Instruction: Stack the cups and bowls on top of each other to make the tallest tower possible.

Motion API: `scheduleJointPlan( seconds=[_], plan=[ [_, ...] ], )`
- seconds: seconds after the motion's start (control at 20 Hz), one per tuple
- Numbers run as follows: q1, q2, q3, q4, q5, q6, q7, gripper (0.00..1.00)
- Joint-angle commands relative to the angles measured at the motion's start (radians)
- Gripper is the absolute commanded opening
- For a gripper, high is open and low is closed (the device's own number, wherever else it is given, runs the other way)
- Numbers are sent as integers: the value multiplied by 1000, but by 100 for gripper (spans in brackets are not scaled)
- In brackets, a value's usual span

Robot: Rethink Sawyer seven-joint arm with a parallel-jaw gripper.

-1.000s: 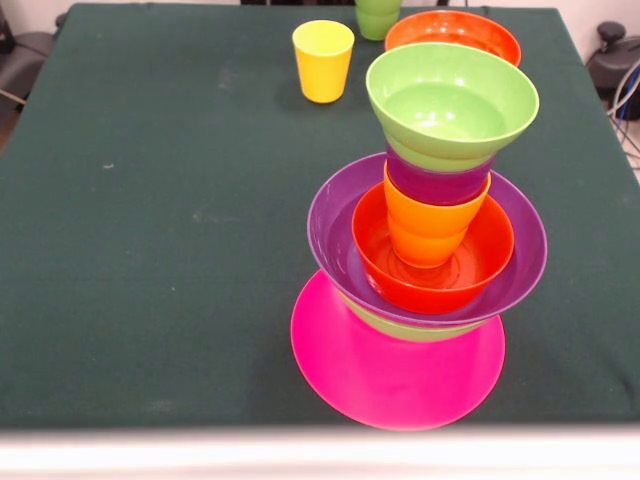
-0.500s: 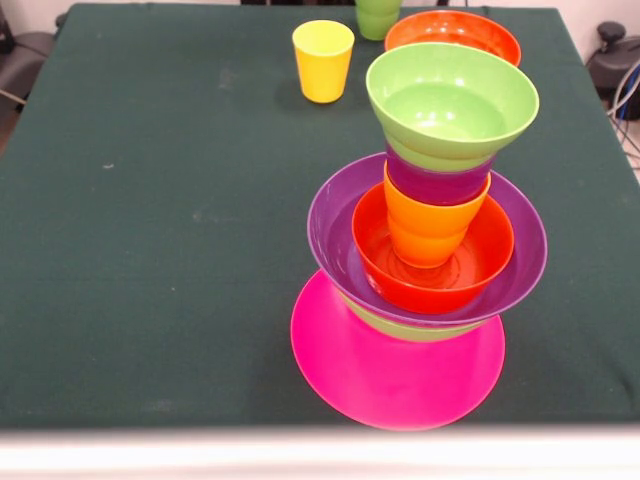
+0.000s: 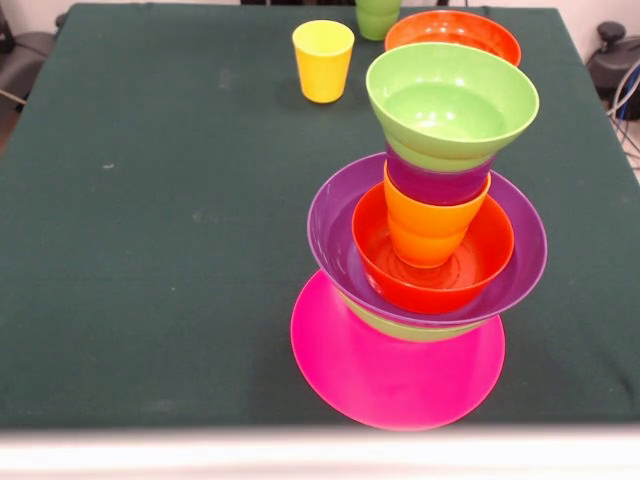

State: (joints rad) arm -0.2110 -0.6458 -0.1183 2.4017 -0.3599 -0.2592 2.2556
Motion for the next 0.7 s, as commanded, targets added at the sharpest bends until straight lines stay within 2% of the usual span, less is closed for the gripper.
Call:
scheduleJointPlan(
  seconds=[0.05,0.4,0.7],
  plan=[
    [34,166,30,-50,73,-103,205,100],
    [35,266,29,-103,93,-174,192,100],
    [36,280,27,-115,101,-189,168,100]
  ],
)
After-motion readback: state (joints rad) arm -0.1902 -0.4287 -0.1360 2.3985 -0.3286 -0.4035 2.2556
